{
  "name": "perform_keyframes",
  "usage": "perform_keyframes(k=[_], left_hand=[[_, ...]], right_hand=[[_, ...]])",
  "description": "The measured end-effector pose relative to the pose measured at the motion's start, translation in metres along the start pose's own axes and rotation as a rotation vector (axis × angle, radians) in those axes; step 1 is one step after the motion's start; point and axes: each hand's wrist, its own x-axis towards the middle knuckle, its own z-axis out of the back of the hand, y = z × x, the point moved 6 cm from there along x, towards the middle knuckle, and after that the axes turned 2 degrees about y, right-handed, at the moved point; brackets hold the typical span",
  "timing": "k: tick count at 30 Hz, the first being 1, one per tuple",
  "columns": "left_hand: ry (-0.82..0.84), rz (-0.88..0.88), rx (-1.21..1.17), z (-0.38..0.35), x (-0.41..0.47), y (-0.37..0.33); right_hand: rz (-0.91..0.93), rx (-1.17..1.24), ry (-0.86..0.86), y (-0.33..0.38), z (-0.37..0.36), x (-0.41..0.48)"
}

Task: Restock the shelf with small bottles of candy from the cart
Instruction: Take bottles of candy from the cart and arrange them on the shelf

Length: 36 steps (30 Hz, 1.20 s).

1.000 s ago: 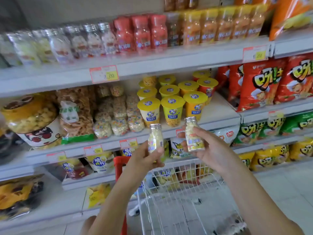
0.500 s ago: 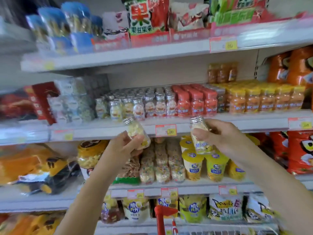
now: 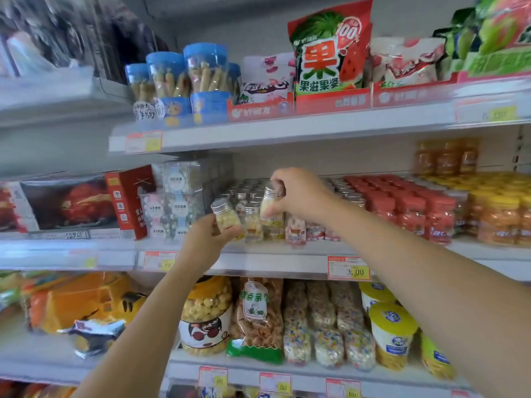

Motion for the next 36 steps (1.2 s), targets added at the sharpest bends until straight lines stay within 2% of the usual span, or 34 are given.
perform_keyframes(k=[3, 8, 11, 15, 17, 24, 30, 36], left_hand=[[0.019, -0.019, -0.01, 0.0, 0.006, 0.008], [-0.005, -0.069, -0.029, -0.001, 0.011, 0.012], [0.07, -0.09, -0.035, -0.004, 0.015, 0.013], [0.268, -0.092, -0.079, -0.017, 0.007, 0.003], [0.305, -0.098, -0.091, -0.022, 0.005, -0.002], [0.301, -0.144, -0.098, -0.024, 0.003, -0.02], [0.258, -0.155, -0.078, -0.021, -0.001, -0.025], [0.276, -0.142, -0.076, -0.022, -0.003, -0.026]], right_hand=[[-0.034, -0.1, 0.091, -0.006, -0.014, 0.017], [-0.055, -0.107, 0.18, -0.014, -0.023, 0.027], [-0.049, -0.162, 0.226, -0.014, -0.027, 0.029], [-0.011, -0.296, 0.201, -0.01, -0.024, 0.033], [-0.005, -0.343, 0.2, -0.009, -0.024, 0.034], [0.077, -0.575, 0.2, 0.001, -0.023, 0.037], [0.18, -0.719, 0.097, 0.009, -0.029, 0.03], [0.128, -0.558, 0.125, 0.002, -0.027, 0.026]])
